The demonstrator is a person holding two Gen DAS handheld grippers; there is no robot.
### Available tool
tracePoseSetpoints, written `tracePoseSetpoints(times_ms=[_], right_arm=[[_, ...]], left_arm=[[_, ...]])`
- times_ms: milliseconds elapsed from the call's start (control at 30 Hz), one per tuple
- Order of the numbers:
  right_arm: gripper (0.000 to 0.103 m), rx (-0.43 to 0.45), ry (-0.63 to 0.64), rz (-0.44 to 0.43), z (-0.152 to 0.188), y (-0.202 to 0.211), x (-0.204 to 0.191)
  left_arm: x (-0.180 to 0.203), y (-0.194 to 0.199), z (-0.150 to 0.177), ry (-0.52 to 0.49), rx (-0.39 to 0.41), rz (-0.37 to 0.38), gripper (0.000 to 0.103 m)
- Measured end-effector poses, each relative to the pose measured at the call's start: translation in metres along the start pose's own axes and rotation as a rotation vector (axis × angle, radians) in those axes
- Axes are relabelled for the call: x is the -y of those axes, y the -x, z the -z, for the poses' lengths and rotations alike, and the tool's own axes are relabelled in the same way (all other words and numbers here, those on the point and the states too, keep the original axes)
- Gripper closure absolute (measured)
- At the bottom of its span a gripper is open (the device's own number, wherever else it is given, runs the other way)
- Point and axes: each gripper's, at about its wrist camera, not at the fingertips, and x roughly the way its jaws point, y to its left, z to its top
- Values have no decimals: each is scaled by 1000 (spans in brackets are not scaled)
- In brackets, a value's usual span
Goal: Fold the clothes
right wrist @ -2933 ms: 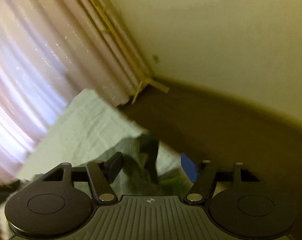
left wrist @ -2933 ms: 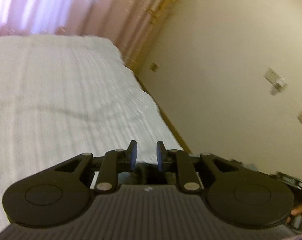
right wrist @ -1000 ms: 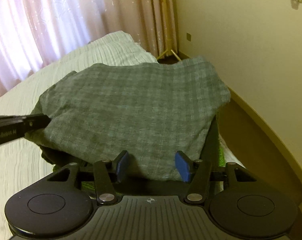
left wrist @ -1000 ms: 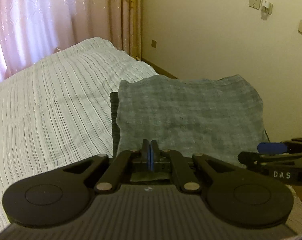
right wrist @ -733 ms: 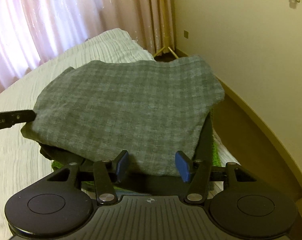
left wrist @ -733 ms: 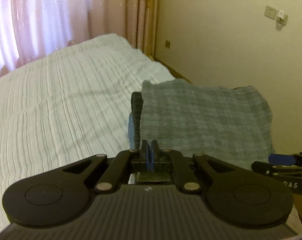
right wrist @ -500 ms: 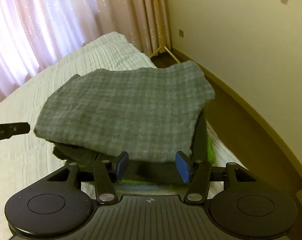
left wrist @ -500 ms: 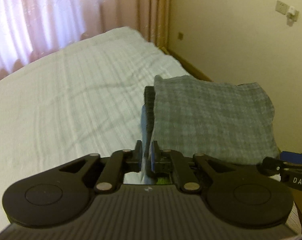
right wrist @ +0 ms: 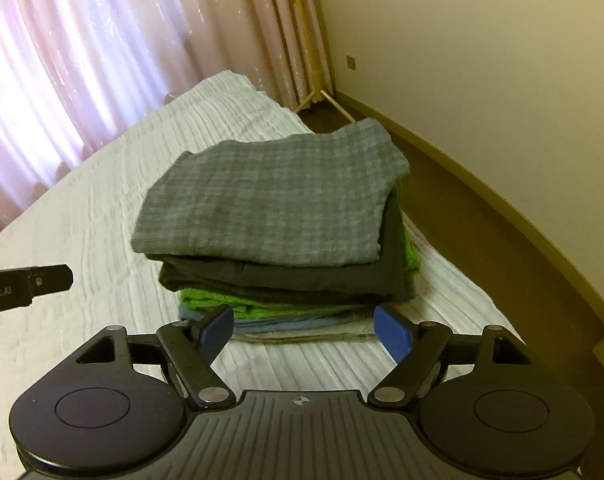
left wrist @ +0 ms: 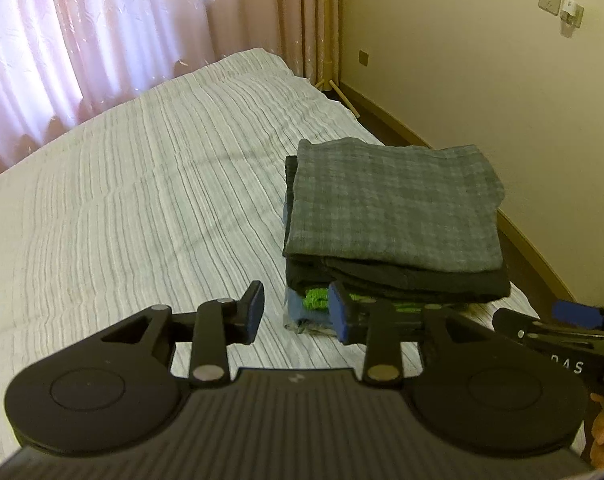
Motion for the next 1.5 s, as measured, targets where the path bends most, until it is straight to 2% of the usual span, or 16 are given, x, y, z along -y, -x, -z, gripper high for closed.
tracePoseSetpoints(times_ms=[67,300,367,733,1000,1500], right_arm=[[9,11,-5,7,3,12,-2],[7,25,-33,23,13,47,-9],[1,29,-28,31,17,55,-11],[1,43,-12,74,35,84,-19],[1,19,-16,86,45,85,-11],[1,-45,-29,95,54,64,-4]], left_arm=[[-2,12,3,4,5,3,68],[-1,49,13,-3,23,13,62],[-1,59,17,-9,31,16,62],[6,90,38,-43,29,26,58],[14,86,48,-58,1,30,56],[26,54,59,-75,-65,28,55]])
